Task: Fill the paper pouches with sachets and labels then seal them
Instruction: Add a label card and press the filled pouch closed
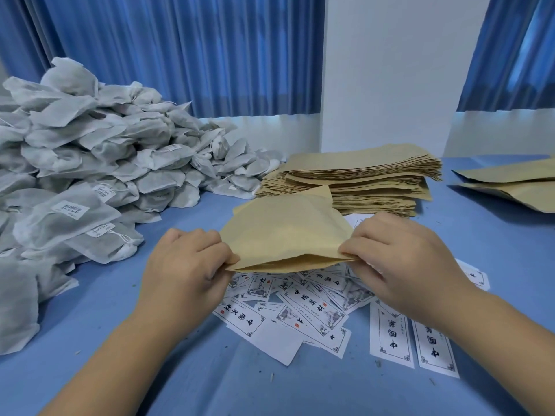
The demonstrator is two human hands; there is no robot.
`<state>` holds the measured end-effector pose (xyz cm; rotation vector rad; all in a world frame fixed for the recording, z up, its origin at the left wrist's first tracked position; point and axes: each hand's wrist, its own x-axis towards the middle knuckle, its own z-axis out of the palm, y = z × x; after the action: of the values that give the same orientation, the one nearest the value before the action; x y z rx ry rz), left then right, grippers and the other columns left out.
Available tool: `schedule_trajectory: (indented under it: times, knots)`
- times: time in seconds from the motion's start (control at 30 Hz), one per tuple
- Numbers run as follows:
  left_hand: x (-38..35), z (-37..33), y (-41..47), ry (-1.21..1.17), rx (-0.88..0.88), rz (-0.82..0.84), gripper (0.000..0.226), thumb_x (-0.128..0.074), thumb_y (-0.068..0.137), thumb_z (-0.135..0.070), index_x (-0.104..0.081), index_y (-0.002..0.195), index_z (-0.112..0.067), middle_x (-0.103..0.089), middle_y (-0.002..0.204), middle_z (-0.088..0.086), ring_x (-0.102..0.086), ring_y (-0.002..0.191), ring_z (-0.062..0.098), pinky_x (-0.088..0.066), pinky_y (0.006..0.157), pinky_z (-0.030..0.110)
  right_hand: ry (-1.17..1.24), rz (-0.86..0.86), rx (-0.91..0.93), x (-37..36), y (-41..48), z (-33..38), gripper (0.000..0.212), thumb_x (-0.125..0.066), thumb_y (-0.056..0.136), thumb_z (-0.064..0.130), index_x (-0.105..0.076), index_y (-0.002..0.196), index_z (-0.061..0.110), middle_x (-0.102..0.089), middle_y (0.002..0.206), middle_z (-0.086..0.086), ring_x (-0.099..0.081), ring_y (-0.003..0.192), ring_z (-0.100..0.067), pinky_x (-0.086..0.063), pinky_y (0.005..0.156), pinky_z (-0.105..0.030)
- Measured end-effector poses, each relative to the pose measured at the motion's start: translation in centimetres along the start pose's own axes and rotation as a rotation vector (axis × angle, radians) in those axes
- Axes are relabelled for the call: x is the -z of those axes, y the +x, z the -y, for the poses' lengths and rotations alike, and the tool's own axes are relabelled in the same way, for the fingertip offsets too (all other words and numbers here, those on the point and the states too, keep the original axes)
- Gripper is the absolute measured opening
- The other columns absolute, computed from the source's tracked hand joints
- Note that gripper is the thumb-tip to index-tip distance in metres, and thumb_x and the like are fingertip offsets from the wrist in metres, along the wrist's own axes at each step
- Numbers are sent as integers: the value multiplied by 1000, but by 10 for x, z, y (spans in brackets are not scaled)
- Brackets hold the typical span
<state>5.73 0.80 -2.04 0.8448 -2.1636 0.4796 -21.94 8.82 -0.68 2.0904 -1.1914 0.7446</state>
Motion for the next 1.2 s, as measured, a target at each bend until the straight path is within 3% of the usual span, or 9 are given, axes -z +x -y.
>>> schedule_trajectory:
  times: [0.1,0.17,0.33,0.57,0.73,0.83,0.93,1.03,1.2]
  knots:
    - [-3,-9,2,71,10,30,9,-63,75,-19,-62,68,-13,-51,65,-1,-51,59,26,-28,61,31,9,-42,34,-4,2,6,4,-73,76,4,-74,78,8,-64,70,-6,-58,60,-29,-48,54,-35]
    - [-5,-16,3,115,11,38,6,-58,75,-17,-63,73,-14,-54,69,-1,-53,63,28,-27,64,34,19,-65,25,-8,2,10,11,-76,70,-6,-72,73,5,-62,67,-8,-56,57,-30,-47,49,-37]
    - [-7,-22,4,106,-39,49,5,-70,70,-13,-66,72,-15,-58,69,-1,-54,59,27,-25,66,34,11,-63,-30,-11,3,12,22,-78,59,-13,-71,73,3,-62,68,-9,-57,58,-30,-48,47,-37]
    - [-5,-23,3,80,-27,78,4,-62,69,-13,-63,65,-14,-53,63,-1,-52,54,26,-28,61,36,3,-32,50,-11,5,17,10,-62,81,7,-72,81,8,-64,76,-5,-58,65,-29,-47,56,-36]
    - [-10,-40,6,95,-73,64,9,-58,78,-18,-65,73,-14,-56,69,1,-52,58,27,-38,55,37,-38,-29,46,-19,5,22,18,-69,66,-9,-69,74,7,-60,69,-6,-53,60,-28,-42,54,-35]
    - [-11,-44,8,79,-146,39,13,-57,76,-11,-60,63,-13,-54,64,1,-50,54,26,-37,51,35,-41,-20,18,-21,5,25,21,-68,63,-12,-67,73,6,-58,70,-7,-50,59,-28,-41,54,-35]
    - [-10,-42,8,55,-150,79,23,-42,75,-16,-59,60,-13,-53,62,0,-51,53,25,-38,50,35,-73,-8,29,-22,7,30,17,-68,64,-7,-67,72,7,-58,69,-7,-50,59,-29,-42,52,-36]
    - [-8,-43,6,60,-96,122,24,-42,76,-21,-59,64,-11,-52,64,2,-50,54,26,-39,50,36,-52,-48,52,-21,9,33,6,-68,76,4,-71,75,9,-61,70,-4,-54,61,-27,-43,53,-35]
    - [-15,-58,11,97,-110,144,21,-44,74,-23,-63,71,-15,-56,69,1,-51,58,26,-42,54,37,-107,-48,96,-21,10,33,14,-65,74,3,-69,67,14,-56,63,0,-51,57,-24,-39,51,-32]
